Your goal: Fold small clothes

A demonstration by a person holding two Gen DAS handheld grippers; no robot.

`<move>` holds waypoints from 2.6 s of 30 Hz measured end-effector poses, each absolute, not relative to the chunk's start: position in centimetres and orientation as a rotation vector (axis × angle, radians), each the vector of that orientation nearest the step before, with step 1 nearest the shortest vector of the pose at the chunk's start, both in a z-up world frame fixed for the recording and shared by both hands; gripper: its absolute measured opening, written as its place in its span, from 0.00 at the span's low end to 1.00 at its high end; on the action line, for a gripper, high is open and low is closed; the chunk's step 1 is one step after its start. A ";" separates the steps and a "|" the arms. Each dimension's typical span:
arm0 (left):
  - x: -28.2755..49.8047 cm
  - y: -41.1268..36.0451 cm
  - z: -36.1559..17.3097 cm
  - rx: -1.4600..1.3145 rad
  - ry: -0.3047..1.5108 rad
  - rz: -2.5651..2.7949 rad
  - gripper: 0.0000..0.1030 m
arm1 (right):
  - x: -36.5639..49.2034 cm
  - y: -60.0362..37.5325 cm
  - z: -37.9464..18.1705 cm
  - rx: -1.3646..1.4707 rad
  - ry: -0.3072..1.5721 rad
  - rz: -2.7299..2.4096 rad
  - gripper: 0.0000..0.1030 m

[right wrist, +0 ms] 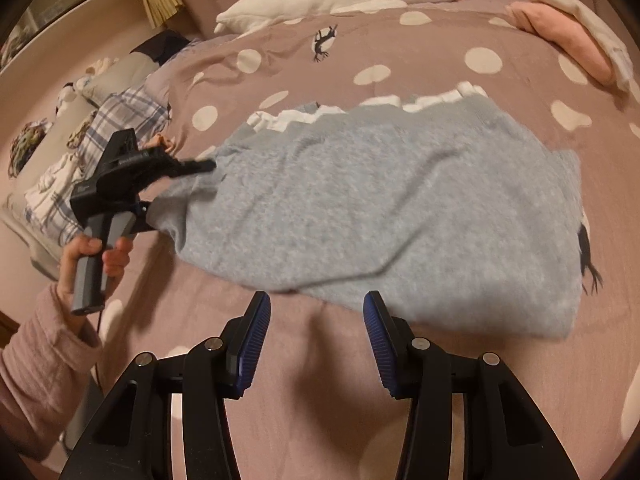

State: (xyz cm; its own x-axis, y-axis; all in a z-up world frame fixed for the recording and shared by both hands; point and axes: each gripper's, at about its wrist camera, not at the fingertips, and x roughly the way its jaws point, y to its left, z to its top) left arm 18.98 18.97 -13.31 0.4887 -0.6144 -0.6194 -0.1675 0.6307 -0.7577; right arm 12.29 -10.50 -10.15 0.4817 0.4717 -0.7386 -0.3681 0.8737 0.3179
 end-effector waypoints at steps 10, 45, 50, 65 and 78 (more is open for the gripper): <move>18.2 18.3 -9.6 -0.831 0.980 -0.357 0.14 | 16.8 -4.2 -10.0 0.099 0.903 0.569 0.40; 18.3 -0.1 -7.3 -0.389 1.108 -0.672 0.80 | 18.4 -21.9 -15.4 1.091 1.027 0.606 0.73; 16.3 3.6 -8.2 -0.438 1.104 -0.581 0.80 | 18.9 -18.6 -13.3 0.798 1.056 0.509 0.52; 14.3 5.9 -8.5 -0.515 1.116 -0.552 0.80 | 18.4 -20.0 -6.5 0.573 0.794 0.369 0.12; 16.2 3.2 -7.0 -0.513 1.108 -0.589 0.80 | 19.3 -21.9 -10.5 0.690 0.896 0.430 0.11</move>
State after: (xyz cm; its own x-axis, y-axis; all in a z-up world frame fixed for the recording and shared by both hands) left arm 16.17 3.17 -6.96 0.3258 -0.6677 -0.6694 0.1815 0.7390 -0.6488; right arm 19.29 -21.89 -10.51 0.5634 0.6057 -0.5620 -0.0595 0.7081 0.7036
